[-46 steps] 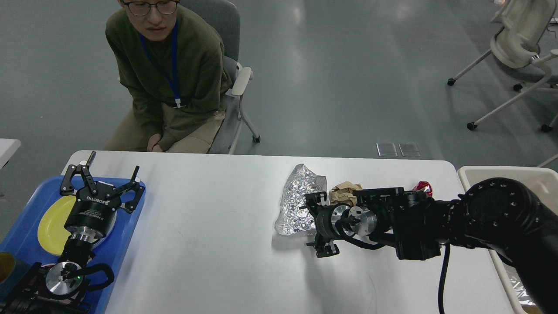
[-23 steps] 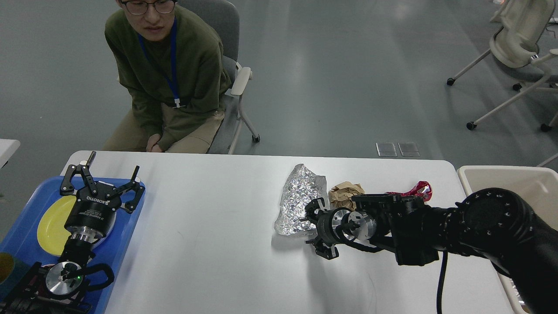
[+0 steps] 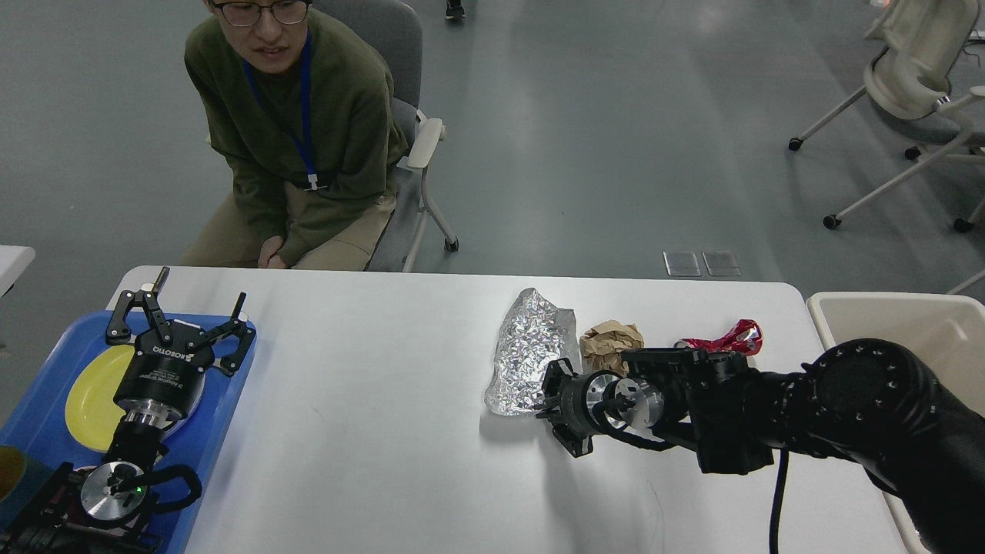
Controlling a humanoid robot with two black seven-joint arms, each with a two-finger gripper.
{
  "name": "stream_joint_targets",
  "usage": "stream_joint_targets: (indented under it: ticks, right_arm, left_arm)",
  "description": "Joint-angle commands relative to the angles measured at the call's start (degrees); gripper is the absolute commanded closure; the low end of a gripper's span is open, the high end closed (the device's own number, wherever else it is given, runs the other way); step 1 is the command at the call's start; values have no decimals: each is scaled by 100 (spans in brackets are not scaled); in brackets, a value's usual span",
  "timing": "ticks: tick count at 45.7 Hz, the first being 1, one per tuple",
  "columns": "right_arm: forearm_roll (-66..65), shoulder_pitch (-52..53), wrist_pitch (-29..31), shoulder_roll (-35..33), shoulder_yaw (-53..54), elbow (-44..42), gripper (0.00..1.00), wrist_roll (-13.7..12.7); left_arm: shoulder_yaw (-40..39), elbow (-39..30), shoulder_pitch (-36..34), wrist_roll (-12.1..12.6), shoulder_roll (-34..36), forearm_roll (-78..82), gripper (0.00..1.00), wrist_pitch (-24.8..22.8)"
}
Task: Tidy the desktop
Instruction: 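Grasp the crumpled foil sheet with the right gripper, then carry the foil sheet into the white bin and release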
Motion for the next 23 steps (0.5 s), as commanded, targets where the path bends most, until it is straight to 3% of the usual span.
stream_joint_targets:
  ticks: [1,14,23]
  right_arm:
    - [7,7,10,-11,31,29,100,-23]
    - [33,165,291,-98,110,239,100,-137]
    - [33,1087,247,-555,31,1425,100,-146]
  left_arm:
    - [0,1,-1,0,0,0,4,0]
    - [0,1,-1,0,0,0,4,0]
    - [0,1,-1,0,0,0,4,0]
